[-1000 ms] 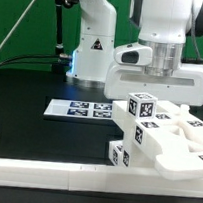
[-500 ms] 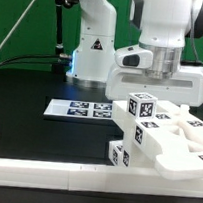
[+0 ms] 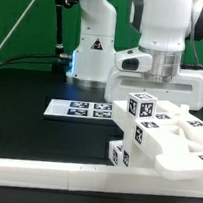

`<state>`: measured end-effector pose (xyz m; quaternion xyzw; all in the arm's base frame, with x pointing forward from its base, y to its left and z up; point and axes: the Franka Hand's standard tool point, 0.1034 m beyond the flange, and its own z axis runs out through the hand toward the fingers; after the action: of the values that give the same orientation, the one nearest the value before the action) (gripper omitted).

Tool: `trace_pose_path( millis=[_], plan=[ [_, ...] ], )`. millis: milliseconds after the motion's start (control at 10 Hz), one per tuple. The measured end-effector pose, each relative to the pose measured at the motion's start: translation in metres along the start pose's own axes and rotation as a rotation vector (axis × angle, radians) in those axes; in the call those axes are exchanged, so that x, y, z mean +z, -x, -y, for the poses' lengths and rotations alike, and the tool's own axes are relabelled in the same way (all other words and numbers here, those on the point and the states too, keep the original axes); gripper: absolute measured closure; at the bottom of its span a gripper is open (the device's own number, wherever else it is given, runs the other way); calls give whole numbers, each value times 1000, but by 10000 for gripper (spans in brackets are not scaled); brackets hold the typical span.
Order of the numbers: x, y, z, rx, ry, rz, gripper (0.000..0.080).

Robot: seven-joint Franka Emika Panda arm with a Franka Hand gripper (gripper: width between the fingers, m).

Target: Assemble chair

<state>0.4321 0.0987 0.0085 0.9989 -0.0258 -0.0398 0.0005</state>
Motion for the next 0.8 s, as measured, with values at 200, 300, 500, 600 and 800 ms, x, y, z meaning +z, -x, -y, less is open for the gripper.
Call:
trace_pose_path(
  millis=[200,300,500,600,800],
  plan=[
    [0,0,0,0,0,0,410],
    [0,0,0,0,0,0,516],
    [0,0,0,0,0,0,516],
    [0,0,0,0,0,0,516],
    [0,0,0,0,0,0,516]
  ],
)
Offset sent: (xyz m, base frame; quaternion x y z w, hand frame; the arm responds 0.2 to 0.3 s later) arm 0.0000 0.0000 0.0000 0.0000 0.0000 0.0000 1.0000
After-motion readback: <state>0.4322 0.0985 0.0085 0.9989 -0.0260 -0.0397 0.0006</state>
